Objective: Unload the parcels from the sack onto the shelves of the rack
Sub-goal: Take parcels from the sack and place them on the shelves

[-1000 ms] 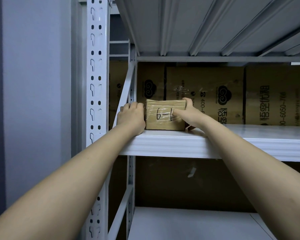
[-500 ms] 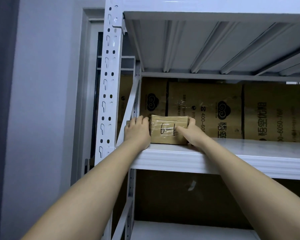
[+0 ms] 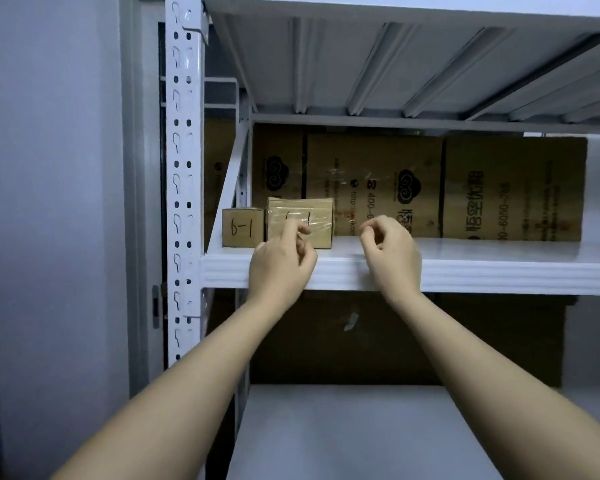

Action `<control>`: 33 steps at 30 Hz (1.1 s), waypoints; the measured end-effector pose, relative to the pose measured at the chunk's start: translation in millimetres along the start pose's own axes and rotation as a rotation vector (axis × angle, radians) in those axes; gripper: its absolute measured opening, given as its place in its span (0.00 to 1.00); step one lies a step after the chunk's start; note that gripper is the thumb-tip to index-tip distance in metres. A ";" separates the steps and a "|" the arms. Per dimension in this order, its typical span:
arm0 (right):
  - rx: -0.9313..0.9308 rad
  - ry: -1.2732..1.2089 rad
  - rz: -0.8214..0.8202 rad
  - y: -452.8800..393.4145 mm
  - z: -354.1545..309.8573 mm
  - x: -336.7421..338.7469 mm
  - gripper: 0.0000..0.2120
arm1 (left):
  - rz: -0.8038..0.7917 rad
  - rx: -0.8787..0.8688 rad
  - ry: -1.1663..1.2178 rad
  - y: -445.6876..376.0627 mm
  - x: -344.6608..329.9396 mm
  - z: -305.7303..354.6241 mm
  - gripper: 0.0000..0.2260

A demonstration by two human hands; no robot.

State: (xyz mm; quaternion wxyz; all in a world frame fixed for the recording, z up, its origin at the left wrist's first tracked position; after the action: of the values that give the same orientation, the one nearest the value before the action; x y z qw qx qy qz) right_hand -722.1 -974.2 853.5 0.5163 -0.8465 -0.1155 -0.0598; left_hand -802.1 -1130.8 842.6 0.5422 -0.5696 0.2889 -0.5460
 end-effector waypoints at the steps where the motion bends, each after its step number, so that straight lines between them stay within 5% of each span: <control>1: 0.024 0.000 0.019 10.6 5.5 9.2 0.08 | -0.023 -0.008 -0.016 9.4 -3.8 10.9 0.07; 9: 0.050 0.065 -0.086 94.6 91.9 97.7 0.06 | -0.176 0.071 -0.088 86.9 -62.0 126.1 0.09; 15: -0.015 0.290 -0.254 149.8 177.8 184.3 0.08 | -0.436 0.059 -0.222 156.5 -132.7 218.1 0.11; 24: -0.367 0.590 -0.422 214.4 309.4 320.2 0.11 | -0.882 0.011 -0.229 246.2 -260.7 342.1 0.15; 33: -0.797 0.759 -0.523 270.3 446.5 417.9 0.13 | -1.141 -0.180 -0.059 305.4 -398.5 461.5 0.16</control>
State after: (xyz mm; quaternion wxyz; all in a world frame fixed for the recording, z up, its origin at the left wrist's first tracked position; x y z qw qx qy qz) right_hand -256.8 -640.8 507.9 0.1329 -0.8378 -0.0962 -0.5207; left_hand -384.5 -699.1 519.6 0.1190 -0.6941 -0.0341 -0.7092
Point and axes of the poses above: each hand's wrist, its own y-axis away from the middle knuckle, its own x-axis out of the back of the hand, z = x × y, the point moved 3 cm from there along -y, towards the middle knuckle, and after that the axes turned 4 degrees about -x, right-handed, at the moved point
